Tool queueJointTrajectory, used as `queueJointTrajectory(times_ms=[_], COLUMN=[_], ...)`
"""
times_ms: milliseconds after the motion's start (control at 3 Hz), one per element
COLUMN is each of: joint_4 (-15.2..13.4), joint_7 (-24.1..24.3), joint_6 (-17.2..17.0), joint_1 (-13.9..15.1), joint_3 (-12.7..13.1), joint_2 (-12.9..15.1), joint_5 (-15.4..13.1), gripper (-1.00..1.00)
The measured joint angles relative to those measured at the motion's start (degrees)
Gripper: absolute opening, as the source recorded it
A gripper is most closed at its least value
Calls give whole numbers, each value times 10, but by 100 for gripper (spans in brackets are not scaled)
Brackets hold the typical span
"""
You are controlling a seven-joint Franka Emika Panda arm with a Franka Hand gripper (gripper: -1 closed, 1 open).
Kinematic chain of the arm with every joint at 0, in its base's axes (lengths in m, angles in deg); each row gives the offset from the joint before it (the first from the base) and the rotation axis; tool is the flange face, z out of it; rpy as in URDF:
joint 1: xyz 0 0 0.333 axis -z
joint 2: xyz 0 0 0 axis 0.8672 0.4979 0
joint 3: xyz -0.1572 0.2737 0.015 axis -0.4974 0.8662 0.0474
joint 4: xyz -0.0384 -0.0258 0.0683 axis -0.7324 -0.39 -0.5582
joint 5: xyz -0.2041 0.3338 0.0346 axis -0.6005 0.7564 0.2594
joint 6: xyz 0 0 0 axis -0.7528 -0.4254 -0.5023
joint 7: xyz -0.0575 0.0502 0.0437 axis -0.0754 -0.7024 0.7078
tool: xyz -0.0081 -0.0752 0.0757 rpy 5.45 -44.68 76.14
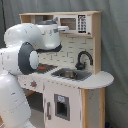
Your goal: Play with the kitchen
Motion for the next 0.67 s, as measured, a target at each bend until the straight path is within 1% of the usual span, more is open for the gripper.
queueJointTrajectory(times_ms=[333,667], joint_4=[0,37], joint_7=[0,-2], joint_6=[0,-12], joint_1=[0,-2], joint_3=[1,24], joint_2=[1,36], joint_5=[0,0], gripper=[100,100])
